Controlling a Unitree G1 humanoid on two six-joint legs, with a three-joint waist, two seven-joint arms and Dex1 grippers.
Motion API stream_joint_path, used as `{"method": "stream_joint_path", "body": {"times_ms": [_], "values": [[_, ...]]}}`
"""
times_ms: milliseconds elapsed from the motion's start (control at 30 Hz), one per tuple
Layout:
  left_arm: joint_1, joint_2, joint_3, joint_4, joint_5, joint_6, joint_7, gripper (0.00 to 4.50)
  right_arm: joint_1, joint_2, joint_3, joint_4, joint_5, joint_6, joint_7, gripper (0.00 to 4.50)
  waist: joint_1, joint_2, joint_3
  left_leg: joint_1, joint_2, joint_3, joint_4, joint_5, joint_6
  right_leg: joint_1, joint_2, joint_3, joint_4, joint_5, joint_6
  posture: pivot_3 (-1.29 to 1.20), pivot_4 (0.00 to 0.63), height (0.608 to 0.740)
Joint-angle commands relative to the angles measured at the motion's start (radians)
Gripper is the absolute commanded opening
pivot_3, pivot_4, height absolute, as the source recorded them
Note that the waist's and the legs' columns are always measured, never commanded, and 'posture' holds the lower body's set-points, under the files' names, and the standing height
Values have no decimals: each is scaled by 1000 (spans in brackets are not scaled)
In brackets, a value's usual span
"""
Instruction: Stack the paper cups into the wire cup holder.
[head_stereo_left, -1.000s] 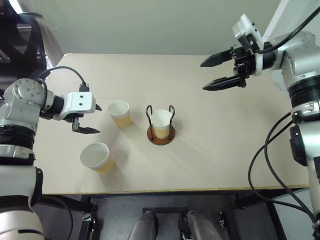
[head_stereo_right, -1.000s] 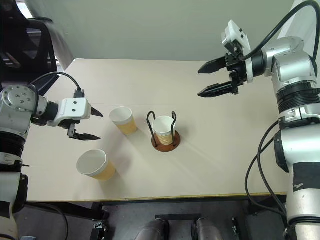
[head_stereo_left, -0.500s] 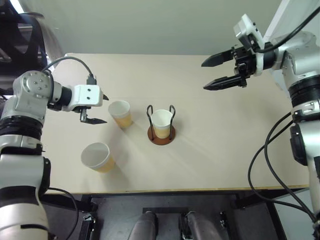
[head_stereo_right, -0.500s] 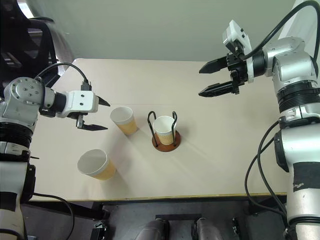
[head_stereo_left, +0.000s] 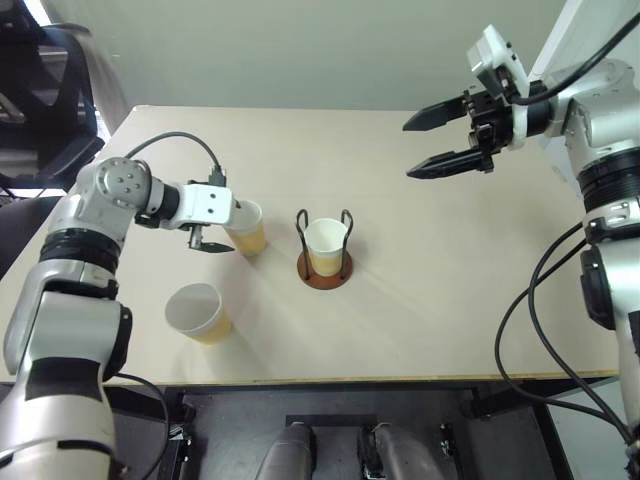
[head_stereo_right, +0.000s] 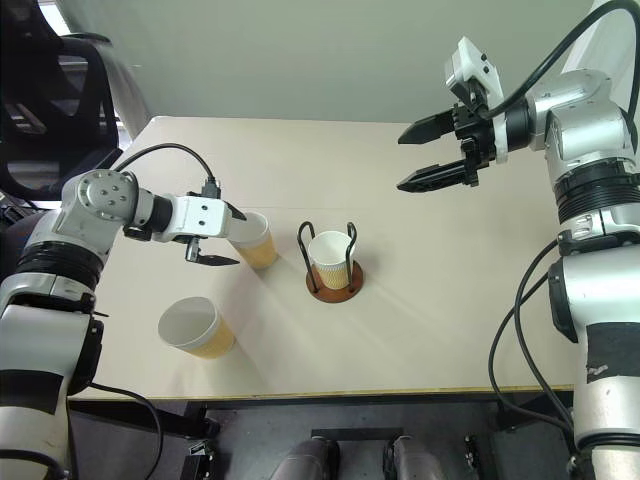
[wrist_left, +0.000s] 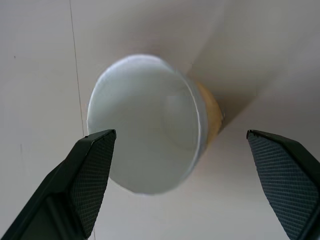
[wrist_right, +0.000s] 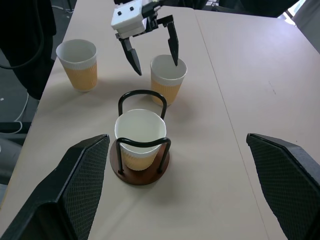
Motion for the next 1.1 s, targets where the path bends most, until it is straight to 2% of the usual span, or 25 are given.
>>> {"method": "stream_joint_path", "body": {"times_ms": [33, 200, 400, 433, 767, 1100], "values": [[-29, -4, -3, 18, 7, -29, 2, 4118, -25, -13, -29, -33, 6, -3, 4, 4500, 0, 0, 0, 0, 0, 0, 0, 0, 0, 0, 0, 0, 0, 0, 0, 0, 150, 740], [-26, -6, -6, 25, -5, -33, -71, 2530, -25, -16, -29, -34, 0, -4, 4, 4500, 1, 0, 0, 0, 0, 0, 1, 0, 0, 0, 0, 0, 0, 0, 1, 0, 150, 740], [-23, 18, 3, 8, -33, -11, -221, 231, -34, -10, -18, -5, 0, -16, 4, 4500, 1, 0, 0, -1, 0, 0, 1, 0, 1, 0, 0, 0, 0, 1, 1, 0, 150, 740], [-24, 25, 0, 3, -28, -4, -235, 62, -37, -9, -14, 5, 3, -17, 4, 4500, 1, 0, 0, -1, 0, 0, 1, 0, 1, 0, 0, 0, 0, 1, 1, 0, 150, 740], [-38, 85, 6, -72, -78, 101, -354, 62, -29, 6, -29, 147, -16, -137, 4, 4500, 1, 0, 0, -1, 0, 0, 1, 0, 2, 0, 0, 0, 0, 1, 1, 0, 150, 740], [-106, 145, -70, -166, -253, 291, -354, 62, 93, -14, -39, 118, 99, -249, 4, 4500, 3, 0, 0, -1, -1, 0, 2, 0, 3, 0, -1, 0, -1, 1, 2, 0, 150, 740]]}}
